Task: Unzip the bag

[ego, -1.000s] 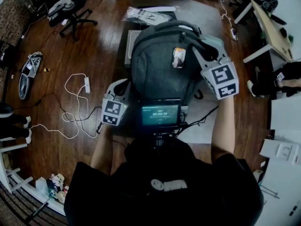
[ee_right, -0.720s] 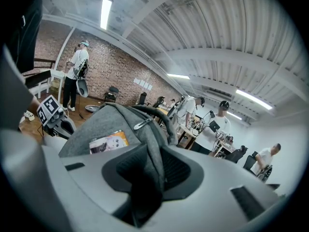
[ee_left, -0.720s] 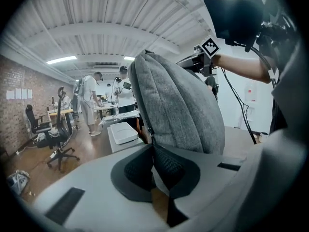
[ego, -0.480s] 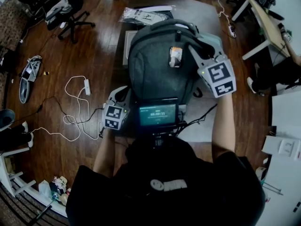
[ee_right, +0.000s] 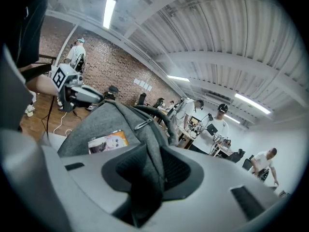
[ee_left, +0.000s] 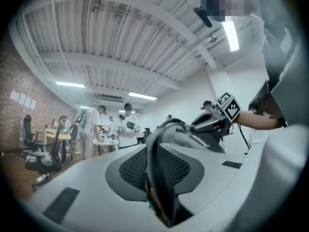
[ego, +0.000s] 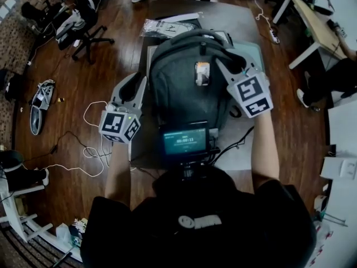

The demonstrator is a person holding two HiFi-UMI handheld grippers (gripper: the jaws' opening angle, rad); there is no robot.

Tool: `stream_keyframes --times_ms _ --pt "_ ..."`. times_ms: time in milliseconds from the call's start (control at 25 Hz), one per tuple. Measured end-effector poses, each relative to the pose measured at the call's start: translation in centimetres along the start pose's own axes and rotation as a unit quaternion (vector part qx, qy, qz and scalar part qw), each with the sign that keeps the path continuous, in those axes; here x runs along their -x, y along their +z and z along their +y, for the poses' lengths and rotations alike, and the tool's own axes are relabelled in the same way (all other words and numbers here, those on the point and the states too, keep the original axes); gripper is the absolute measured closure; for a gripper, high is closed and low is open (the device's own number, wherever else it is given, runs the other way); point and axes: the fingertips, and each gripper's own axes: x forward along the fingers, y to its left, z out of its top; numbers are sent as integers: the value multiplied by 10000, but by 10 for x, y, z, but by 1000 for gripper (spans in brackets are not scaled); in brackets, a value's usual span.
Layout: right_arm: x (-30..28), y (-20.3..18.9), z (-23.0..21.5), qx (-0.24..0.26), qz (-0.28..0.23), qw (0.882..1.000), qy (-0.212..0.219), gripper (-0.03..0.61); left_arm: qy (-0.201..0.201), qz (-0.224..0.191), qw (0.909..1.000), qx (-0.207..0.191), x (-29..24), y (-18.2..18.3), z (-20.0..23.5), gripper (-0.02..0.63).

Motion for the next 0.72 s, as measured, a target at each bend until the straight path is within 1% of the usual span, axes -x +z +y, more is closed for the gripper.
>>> stream_keyframes --times_ms 80,160,200,240,280,320,400,480,600,720 --pt "0 2 1 6 -14 10000 -1 465 -330 -179 9991 -217 -20 39 -12 535" --pt "1 2 2 15 -30 10000 6 465 -707 -135 9966 -396 -41 60 -28 515" --pt "2 2 3 10 -37 10000 20 465 -921 -22 9946 -469 -50 64 -36 513" --pt "2 3 5 0 -46 10000 39 465 -1129 145 9920 -554 -58 64 -45 476" --pt "3 4 7 -11 -56 10000 61 466 -1299 333 9887 -671 -65 62 -53 462" --pt "5 5 9 -20 -70 9999 82 466 -1414 517 9852 -815 -70 59 -60 462" --pt "8 8 12 -25 -103 9999 114 466 -1491 833 9793 -1088 -77 51 -68 462" --pt "11 10 13 0 -111 9999 120 466 -1456 1043 9760 -1235 -83 45 -70 462" --pt "13 10 15 50 -107 9999 124 468 -1393 1208 9745 -1280 -85 41 -70 463" --pt "12 10 15 137 -134 9998 107 468 -1315 1266 9711 -1538 -85 40 -70 508"
